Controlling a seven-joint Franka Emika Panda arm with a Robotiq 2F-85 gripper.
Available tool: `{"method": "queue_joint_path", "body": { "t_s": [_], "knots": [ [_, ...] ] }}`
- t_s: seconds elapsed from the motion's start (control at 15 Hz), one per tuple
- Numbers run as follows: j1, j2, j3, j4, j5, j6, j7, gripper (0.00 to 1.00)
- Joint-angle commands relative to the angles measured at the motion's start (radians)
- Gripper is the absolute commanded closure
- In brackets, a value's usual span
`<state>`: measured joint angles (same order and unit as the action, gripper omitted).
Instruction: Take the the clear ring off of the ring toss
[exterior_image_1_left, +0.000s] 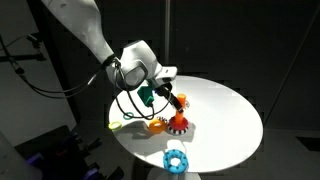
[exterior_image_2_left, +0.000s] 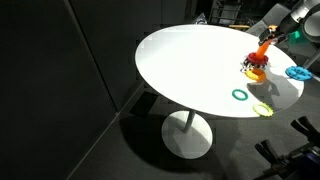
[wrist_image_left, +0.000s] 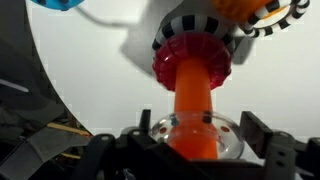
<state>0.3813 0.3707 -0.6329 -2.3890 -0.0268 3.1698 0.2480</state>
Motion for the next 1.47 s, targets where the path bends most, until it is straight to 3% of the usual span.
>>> {"method": "queue_joint_path", "body": {
  "t_s": [0.0, 0.8, 1.0, 1.4],
  "knots": [
    [0.121, -0.083, -0.125, -0.048, -0.02, -0.024, 0.007, 0.36],
    [0.351, -0.263, -0.328, -0.094, -0.038, -0.069, -0.011, 0.36],
    [0.377, -0.31, -0.345, -0.091, -0.055, -0.124, -0.017, 0.36],
    [0.375, -0.397, -0.317, -0.091, -0.067, -0.267, -0.047, 0.36]
  ]
}}
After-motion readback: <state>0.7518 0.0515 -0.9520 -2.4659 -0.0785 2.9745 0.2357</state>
